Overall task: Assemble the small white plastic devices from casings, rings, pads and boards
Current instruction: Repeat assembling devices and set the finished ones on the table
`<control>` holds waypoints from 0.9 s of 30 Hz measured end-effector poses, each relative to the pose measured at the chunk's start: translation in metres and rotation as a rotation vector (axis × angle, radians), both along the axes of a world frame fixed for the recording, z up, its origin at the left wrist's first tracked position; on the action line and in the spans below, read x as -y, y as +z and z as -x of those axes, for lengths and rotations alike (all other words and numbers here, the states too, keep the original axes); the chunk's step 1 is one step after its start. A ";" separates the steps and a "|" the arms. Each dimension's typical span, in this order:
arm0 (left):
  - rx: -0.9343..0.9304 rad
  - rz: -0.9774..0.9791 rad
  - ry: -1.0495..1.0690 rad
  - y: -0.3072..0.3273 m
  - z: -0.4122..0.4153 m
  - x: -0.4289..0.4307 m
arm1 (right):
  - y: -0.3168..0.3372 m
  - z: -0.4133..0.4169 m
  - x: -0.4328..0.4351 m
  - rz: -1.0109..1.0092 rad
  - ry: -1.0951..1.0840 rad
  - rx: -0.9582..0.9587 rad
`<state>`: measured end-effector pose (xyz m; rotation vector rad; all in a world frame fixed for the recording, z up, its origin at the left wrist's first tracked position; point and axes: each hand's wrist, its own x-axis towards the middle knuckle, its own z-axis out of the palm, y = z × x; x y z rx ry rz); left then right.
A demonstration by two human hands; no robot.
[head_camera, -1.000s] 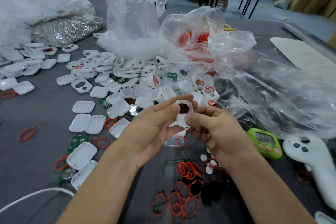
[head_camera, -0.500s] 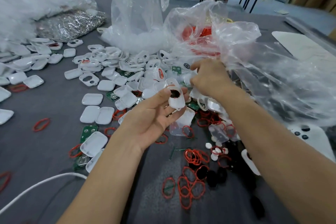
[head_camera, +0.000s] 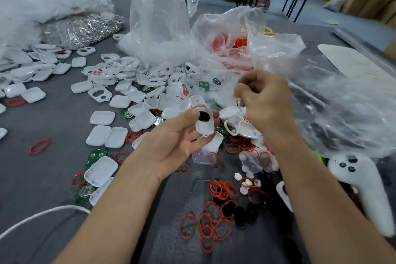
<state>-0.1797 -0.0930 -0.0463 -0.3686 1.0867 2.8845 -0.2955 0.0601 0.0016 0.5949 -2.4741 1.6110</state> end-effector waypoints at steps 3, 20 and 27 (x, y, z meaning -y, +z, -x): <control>0.004 0.006 -0.020 -0.004 0.000 -0.002 | -0.004 -0.031 -0.019 0.223 0.137 0.232; -0.014 0.091 -0.154 -0.011 0.000 -0.010 | -0.025 -0.050 -0.022 -0.028 0.153 0.029; -0.061 0.043 -0.180 -0.008 0.000 -0.011 | -0.025 -0.055 -0.017 -0.062 0.093 -0.066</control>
